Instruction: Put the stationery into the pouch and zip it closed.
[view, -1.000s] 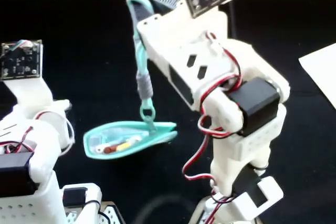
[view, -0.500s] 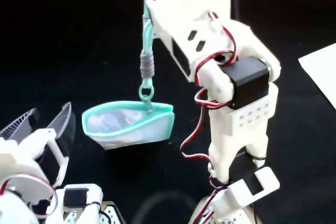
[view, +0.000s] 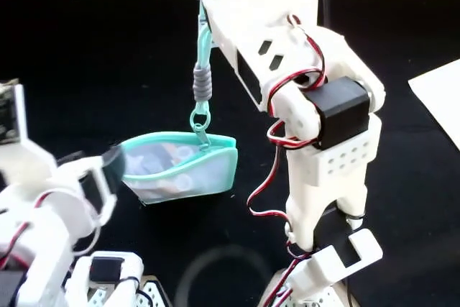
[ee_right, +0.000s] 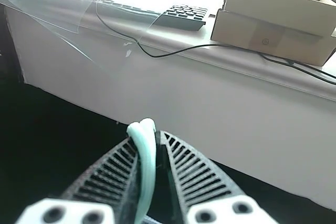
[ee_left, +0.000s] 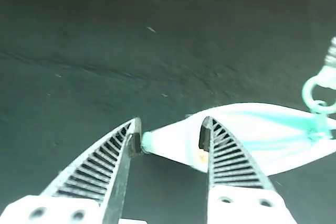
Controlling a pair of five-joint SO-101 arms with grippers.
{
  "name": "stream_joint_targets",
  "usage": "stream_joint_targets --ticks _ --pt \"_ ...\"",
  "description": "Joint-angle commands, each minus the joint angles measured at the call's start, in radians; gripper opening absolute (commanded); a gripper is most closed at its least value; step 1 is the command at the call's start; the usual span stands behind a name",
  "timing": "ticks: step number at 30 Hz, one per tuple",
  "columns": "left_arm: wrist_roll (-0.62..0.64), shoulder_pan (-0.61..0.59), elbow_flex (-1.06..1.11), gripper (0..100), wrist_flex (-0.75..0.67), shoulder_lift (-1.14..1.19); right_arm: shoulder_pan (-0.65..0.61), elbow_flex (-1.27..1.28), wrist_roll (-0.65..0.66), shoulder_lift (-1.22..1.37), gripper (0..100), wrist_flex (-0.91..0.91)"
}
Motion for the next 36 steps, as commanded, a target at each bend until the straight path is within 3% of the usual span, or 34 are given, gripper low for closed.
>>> stream_joint_targets --ticks 1,6,13,15,18,22,28,36 --pt "0.052 0.117 0.054 19 -0.048 0.016 0.012 -0.005 0.005 -0.005 0.8 -0.007" --pt "0.051 0.111 0.127 19 -0.115 0.008 0.013 -0.013 0.009 -0.012 0.8 0.01" --pt "0.051 0.01 -0.318 19 -0.109 0.018 0.035 -0.013 0.006 -0.005 0.8 -0.004" --pt "0.049 -0.021 -0.334 15 -0.117 0.018 0.035 -0.013 0.006 -0.008 0.8 -0.002" --pt "-0.041 -0.036 -0.214 0 -0.12 0.019 0.035 -0.013 0.006 -0.013 0.8 -0.001" --pt "-0.16 -0.088 0.054 1 -0.206 0.016 0.035 -0.027 0.006 -0.015 0.8 -0.001" --pt "-0.157 -0.272 0.421 1 -0.661 0.019 0.035 -0.2 0.017 -0.008 0.8 -0.012" --pt "-0.161 -0.311 0.651 1 -0.847 0.021 0.033 -0.189 0.037 -0.004 0.8 -0.005"
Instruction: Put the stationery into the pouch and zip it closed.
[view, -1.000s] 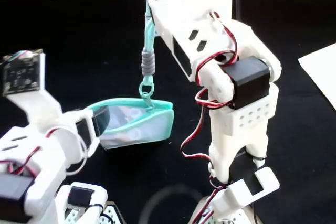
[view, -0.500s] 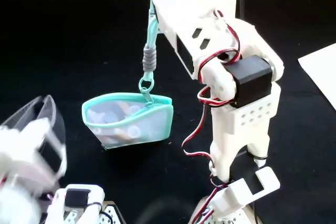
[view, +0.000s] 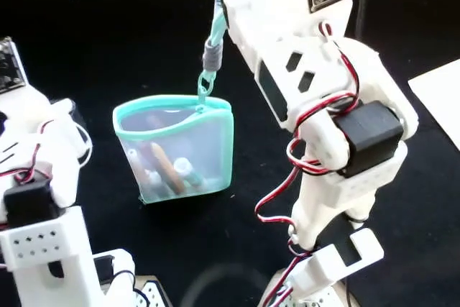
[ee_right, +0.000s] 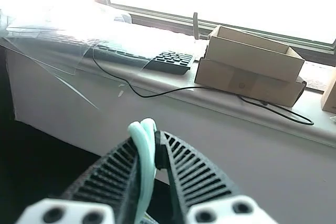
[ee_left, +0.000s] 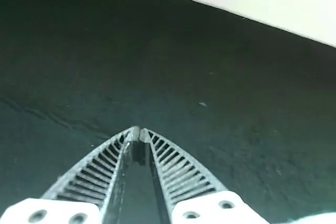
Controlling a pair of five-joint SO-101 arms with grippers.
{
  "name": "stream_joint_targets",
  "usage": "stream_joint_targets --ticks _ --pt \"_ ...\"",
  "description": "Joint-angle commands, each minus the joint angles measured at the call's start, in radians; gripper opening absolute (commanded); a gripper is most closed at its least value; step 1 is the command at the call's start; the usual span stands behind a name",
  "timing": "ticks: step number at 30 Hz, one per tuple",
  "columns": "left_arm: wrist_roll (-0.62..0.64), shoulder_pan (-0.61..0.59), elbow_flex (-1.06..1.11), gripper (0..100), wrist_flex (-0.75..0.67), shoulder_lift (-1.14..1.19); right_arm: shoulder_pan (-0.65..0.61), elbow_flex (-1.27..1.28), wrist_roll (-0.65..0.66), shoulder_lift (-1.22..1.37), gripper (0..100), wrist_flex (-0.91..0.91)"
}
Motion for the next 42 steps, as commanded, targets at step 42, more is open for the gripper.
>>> stream_joint_targets --ticks 42 --pt "0.23 0.918 0.176 1 0.29 -0.012 0.012 -0.004 0.009 -0.001 0.7 -0.05"
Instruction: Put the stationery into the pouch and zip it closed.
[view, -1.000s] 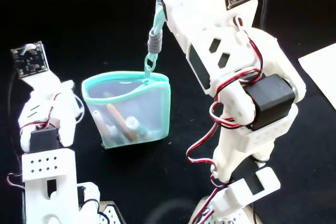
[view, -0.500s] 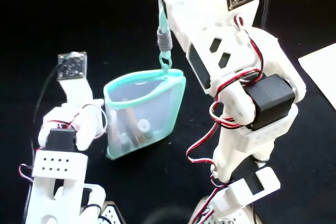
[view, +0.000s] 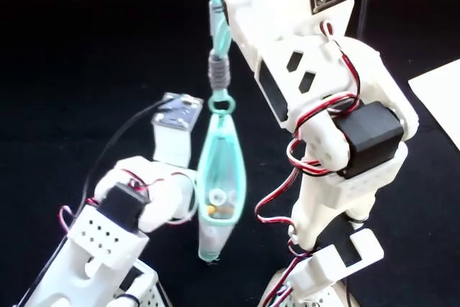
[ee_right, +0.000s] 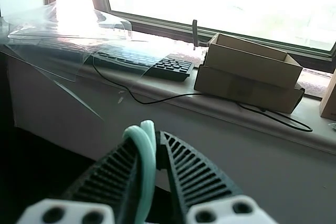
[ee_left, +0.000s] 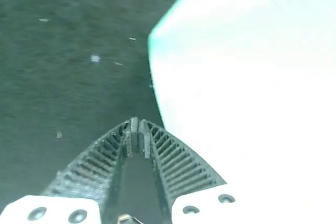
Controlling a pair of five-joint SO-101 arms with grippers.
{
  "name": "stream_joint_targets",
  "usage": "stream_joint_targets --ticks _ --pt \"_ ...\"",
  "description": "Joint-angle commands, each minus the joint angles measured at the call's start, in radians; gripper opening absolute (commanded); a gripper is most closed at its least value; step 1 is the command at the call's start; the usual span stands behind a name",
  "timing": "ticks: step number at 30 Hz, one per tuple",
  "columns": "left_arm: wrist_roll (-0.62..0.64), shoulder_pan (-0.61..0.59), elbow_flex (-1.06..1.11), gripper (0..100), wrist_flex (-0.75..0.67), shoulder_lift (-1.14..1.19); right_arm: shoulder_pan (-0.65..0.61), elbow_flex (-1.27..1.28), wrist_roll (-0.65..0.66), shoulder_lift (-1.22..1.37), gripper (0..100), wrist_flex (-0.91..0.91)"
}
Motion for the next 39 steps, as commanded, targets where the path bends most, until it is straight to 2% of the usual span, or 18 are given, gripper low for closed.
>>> stream_joint_targets --ticks 1,5,10,13,19,25,28,31,35,39 --pt "0.029 0.096 -0.047 1 0.017 -0.012 0.01 -0.004 0.008 -0.002 0.7 -0.022" --pt "0.029 0.151 -0.045 1 0.037 -0.01 0.01 -0.004 0.008 -0.002 0.7 -0.022" --pt "0.026 0.277 -0.047 1 0.216 -0.01 0.013 -0.004 0.008 -0.002 0.7 -0.056" --pt "0.026 0.369 -0.047 1 0.252 -0.01 0.012 -0.004 0.008 -0.002 0.7 -0.056" --pt "0.025 0.498 -0.047 1 0.245 -0.004 0.01 -0.004 0.006 -0.004 0.7 -0.056" --pt "0.025 0.509 -0.044 1 0.141 -0.001 0.008 -0.004 0.006 -0.004 0.7 -0.051" --pt "0.025 0.51 -0.044 1 0.137 -0.001 0.007 -0.004 0.006 -0.004 0.7 -0.05" --pt "0.025 0.542 -0.044 1 0.137 0.001 -0.047 -0.004 0.006 -0.004 0.7 -0.05" --pt "0.025 0.656 -0.036 1 0.132 0.044 -0.117 -0.004 0.009 -0.002 0.7 -0.051" --pt "0.025 0.719 0.028 1 0.035 0.173 -0.137 -0.002 0.011 -0.002 0.7 -0.048"
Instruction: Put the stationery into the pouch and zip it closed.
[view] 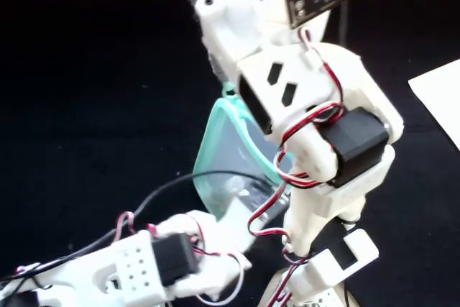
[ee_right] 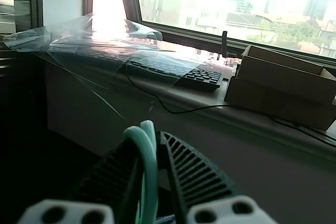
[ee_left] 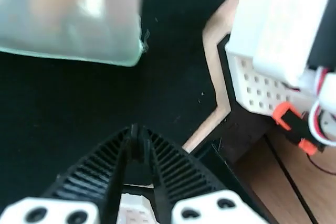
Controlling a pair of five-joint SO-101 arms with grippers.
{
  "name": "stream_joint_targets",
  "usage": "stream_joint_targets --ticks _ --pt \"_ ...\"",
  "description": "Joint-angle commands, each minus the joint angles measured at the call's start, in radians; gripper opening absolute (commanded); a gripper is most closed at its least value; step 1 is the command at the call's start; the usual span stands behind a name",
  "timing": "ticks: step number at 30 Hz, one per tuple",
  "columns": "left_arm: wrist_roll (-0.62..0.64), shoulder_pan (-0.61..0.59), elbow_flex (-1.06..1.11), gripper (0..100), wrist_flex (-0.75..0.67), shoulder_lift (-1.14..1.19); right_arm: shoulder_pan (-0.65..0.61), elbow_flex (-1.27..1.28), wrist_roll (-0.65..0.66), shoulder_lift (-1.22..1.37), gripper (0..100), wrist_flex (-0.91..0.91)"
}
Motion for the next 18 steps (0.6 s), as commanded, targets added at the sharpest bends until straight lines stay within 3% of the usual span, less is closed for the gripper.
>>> stream_joint_targets --ticks 1,4,8,14,18 --pt "0.0 0.044 0.024 1 -0.109 0.102 -0.021 -0.002 0.011 -0.004 0.7 -0.024" --pt "-0.014 0.038 0.025 1 -0.186 0.165 -0.019 -0.002 0.011 -0.004 0.7 -0.022" --pt "-0.121 -0.024 0.025 1 -0.264 0.208 -0.019 -0.004 0.011 -0.004 0.7 -0.021" --pt "-0.133 -0.22 0.025 1 -0.288 0.236 -0.019 -0.008 0.011 -0.004 0.7 0.013" --pt "-0.133 -0.369 0.031 1 -0.416 0.243 -0.021 -0.012 0.008 -0.01 0.7 0.013"
